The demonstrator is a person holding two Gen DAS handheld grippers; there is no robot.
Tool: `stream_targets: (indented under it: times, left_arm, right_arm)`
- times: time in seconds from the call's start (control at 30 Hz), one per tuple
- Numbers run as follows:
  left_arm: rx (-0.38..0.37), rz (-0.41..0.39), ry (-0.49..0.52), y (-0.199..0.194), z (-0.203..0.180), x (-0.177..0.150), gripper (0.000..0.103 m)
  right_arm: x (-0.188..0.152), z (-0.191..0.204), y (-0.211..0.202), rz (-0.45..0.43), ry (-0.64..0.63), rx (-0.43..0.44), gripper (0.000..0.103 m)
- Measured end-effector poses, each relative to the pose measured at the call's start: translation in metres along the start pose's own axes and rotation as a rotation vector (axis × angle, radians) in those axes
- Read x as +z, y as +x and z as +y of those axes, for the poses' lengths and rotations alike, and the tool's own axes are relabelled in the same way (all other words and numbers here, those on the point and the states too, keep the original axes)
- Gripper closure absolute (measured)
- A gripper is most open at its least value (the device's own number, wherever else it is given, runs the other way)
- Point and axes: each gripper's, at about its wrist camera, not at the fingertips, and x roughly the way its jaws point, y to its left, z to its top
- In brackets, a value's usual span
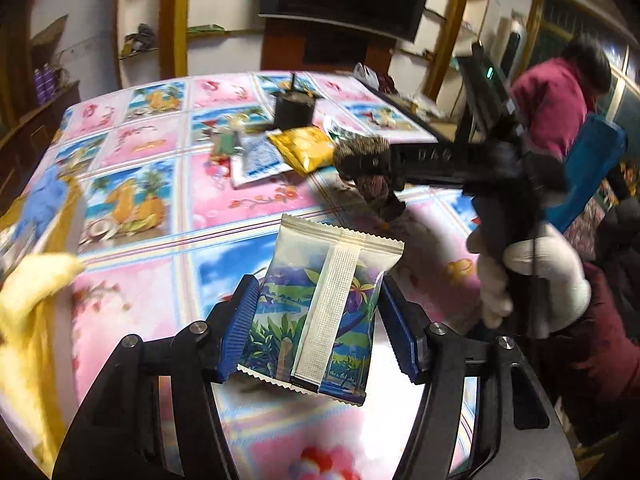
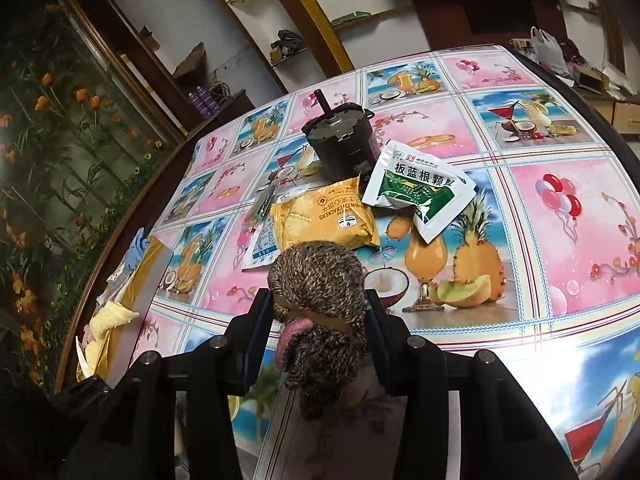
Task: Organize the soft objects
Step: 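Carry the tissue pack and hedgehog plush into the white box, open both grippers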
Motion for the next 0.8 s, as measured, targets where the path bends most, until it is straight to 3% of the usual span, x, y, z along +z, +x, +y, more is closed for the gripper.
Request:
stream_targets:
  times: [0.17,0.5,0.67,0.8]
  left_arm:
    - [0.030,-0.067,-0.095,-0.056,0.033,-0.025,0.042]
    - [0.257,-0.186,-0.268,-0.146,0.111,-0.081,0.042]
    - [0.334,-0.214,-0.353,-0.166,0.149,-0.094,0.042]
    - [0.376,-0.186,-0.389,-0.158,0.176,-0.096,0.042]
  right_arm:
    - [-0.006,0.004,0.007,0.012,-0.012,-0.028,0.058]
    - [-0.021,0.028,0.005,-0.013,-0.058,-0.092,0.058]
    - [-0.028,0.076,0.010,0.023,-0.109,-0.018,0.058]
    - [-0.030,0.137,0.023,0.072,-0.193,0.050,0.058]
